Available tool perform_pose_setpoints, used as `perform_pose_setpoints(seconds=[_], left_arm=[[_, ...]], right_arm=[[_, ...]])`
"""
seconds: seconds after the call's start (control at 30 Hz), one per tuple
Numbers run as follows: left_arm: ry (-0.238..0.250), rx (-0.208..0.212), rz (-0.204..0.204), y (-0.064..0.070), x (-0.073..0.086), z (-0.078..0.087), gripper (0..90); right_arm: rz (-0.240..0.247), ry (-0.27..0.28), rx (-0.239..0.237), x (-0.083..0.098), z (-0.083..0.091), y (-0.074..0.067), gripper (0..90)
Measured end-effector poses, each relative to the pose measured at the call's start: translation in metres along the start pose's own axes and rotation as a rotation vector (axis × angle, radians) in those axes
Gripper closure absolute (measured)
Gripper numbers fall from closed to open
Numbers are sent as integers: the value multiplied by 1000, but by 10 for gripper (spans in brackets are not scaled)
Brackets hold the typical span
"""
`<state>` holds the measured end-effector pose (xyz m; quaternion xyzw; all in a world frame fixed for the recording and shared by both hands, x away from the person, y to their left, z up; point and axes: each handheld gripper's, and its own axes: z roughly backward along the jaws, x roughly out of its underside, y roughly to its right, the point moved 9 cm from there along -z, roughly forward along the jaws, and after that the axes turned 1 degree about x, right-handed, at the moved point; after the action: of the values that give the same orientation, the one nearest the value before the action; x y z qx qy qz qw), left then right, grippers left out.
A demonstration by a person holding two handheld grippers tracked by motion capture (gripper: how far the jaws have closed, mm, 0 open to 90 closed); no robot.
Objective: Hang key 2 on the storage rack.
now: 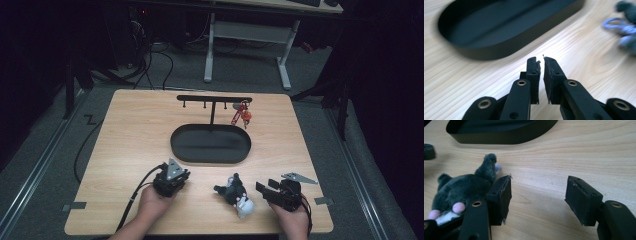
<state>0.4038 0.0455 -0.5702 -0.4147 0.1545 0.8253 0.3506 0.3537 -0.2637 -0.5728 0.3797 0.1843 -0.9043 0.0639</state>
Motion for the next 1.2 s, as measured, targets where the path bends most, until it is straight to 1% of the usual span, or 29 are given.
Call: perform_pose_setpoints(seconds=[0.03,0.07,0.1,0.2,0.27,0.3,0.33,0.37,0.4,0.43,0.47,0.5,0.53,0.57,0.6,0.63,0.67,0.7,0.73,0.77,0.8,0.83,0.87,0.93,0.97,1.0,1.13,1.17,1.2], left_arm=[[0,0,0,0,0,0,819],[1,-10,4,-7,3,5,819],[3,-33,5,-20,9,17,818],[-2,-59,17,-44,20,33,802],[0,-69,47,-60,27,43,771],[0,-69,47,-60,27,43,754],[-4,-90,65,-74,36,50,727],[-3,-102,72,-79,41,51,704],[-8,-128,84,-87,48,53,666],[-8,-128,84,-87,48,53,606],[-16,-146,116,-98,54,55,572],[-16,-146,116,-98,54,55,542],[7,-161,141,-107,52,58,507],[7,-161,141,-107,52,58,495],[15,-166,152,-110,52,59,495],[8,-163,157,-110,54,59,477],[1,-163,152,-109,55,57,443],[-13,-166,116,-106,56,55,432],[-22,-169,94,-103,56,54,421],[-22,-169,94,-103,56,54,414],[-34,-162,71,-99,57,52,412],[-32,-156,67,-96,56,51,412],[-32,-156,67,-96,56,51,412],[-38,-143,31,-92,55,50,407],[-38,-143,31,-92,55,50,405],[-34,-126,23,-91,55,50,400],[-35,-114,16,-90,55,49,397],[-33,-112,16,-90,55,49,397],[-33,-112,16,-90,55,49,397]], right_arm=[[0,0,0,0,0,0,378],[11,-2,4,0,-2,0,375],[14,-2,6,0,-3,0,374],[16,-9,7,2,-6,0,368],[19,-13,5,3,-8,-1,362],[23,-13,6,3,-8,-1,360],[23,-16,7,3,-9,-1,357],[30,-15,9,3,-9,0,355],[25,-21,10,4,-9,0,352],[24,-24,15,4,-9,0,348],[26,-26,20,5,-9,0,347],[26,-26,20,5,-9,0,347],[35,-24,25,4,-10,0,343],[40,-22,28,4,-10,0,338],[40,-22,28,4,-10,0,338],[48,-23,34,4,-11,0,337],[60,-44,44,5,-11,-1,366],[61,-49,46,6,-11,-1,365],[72,-57,59,5,-10,-1,362],[72,-57,59,5,-10,-1,362],[97,-74,91,4,-9,-1,354],[97,-90,100,5,-8,-2,350],[97,-90,100,5,-8,-2,350],[114,-156,118,5,-7,-2,335],[114,-156,118,5,-7,-2,335],[127,-210,140,9,-7,-3,322],[149,-298,166,11,-4,-5,315],[152,-317,166,11,-3,-6,314],[152,-317,166,11,-3,-6,314]])
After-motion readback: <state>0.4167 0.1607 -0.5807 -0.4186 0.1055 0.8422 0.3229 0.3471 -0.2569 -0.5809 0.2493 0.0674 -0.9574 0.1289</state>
